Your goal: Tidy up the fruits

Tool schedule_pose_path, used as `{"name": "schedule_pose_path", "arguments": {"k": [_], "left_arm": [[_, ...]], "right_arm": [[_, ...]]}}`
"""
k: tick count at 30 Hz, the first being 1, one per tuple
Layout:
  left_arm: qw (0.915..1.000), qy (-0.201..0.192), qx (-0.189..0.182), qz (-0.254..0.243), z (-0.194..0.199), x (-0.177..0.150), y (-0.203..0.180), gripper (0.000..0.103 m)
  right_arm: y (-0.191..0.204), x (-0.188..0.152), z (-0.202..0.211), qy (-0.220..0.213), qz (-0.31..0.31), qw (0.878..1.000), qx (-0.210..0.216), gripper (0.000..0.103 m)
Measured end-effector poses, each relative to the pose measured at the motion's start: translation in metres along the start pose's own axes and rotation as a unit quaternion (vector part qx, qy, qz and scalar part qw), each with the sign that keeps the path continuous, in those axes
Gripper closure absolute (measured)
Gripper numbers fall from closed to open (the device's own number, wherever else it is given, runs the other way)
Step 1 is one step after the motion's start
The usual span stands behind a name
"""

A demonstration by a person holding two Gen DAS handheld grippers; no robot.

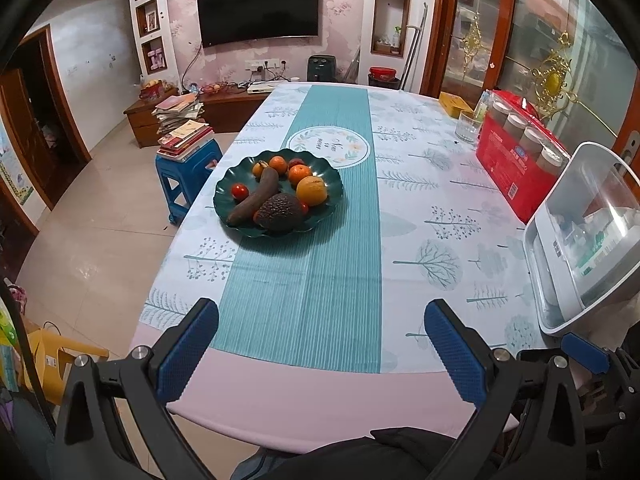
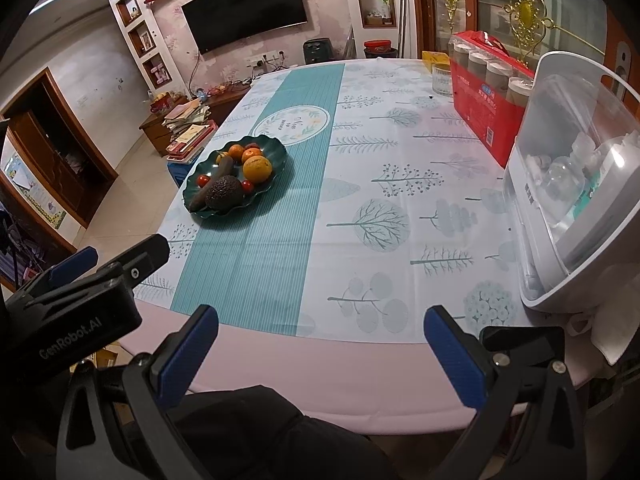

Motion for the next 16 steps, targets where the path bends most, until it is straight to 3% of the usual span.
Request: {"name": "schedule_pose_path", "arguments": {"k": [16], "left_arm": [[1.0,0.006,-0.002,-0.004,0.0011,-0.0022,0.0018,0.001]], "right_arm": [[-0.0022,-0.0062,-0.0014,0.008,-0.006,1.0,-0.002,0.0]]}}
Point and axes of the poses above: each gripper's, at about its wrist camera, not at the fingertips, and z roughly against the way its jaws point, y to its left, x to its top, the point moved 10 cm from there along -z, roughly the way its jaws point, and after that the axes turned 9 degrees about -x, right-handed, at the moved point
